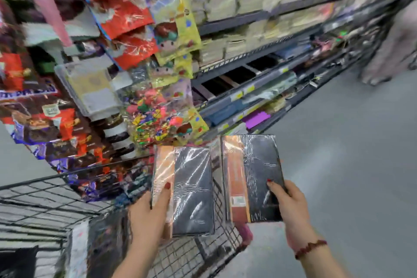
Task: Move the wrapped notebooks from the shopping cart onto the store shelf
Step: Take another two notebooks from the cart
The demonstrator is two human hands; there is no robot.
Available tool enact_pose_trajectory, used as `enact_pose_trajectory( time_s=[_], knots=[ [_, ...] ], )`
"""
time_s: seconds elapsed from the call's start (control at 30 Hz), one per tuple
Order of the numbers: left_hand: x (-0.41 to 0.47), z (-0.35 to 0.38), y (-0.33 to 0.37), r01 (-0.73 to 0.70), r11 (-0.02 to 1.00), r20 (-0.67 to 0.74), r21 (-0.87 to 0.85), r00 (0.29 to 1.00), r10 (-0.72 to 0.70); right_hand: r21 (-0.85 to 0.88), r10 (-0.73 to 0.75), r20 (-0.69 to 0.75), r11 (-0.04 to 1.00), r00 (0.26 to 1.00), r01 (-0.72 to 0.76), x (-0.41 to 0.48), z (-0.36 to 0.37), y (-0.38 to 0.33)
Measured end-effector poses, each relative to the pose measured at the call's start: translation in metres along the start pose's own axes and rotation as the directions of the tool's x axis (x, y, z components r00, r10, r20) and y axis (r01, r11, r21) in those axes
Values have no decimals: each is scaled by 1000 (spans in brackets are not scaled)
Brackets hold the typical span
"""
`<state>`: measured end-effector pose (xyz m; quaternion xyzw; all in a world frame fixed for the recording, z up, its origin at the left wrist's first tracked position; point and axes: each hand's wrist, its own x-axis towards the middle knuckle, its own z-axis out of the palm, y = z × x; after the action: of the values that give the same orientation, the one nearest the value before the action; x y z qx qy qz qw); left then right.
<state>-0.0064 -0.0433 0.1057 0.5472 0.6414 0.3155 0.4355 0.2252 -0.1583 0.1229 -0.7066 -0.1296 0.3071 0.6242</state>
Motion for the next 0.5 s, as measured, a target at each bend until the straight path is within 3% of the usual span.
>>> enact_pose_trajectory(
  time_s=[0.37, 0.5],
  knots=[
    [-95, 154, 98, -125, 974, 93, -187, 985, 144, 115, -31, -49, 993, 998, 36, 57, -184, -52],
    [-104, 193, 114, -147, 980, 125, -136, 978, 165, 151, -35, -65, 988, 997, 45, 76, -224, -61]
  ],
)
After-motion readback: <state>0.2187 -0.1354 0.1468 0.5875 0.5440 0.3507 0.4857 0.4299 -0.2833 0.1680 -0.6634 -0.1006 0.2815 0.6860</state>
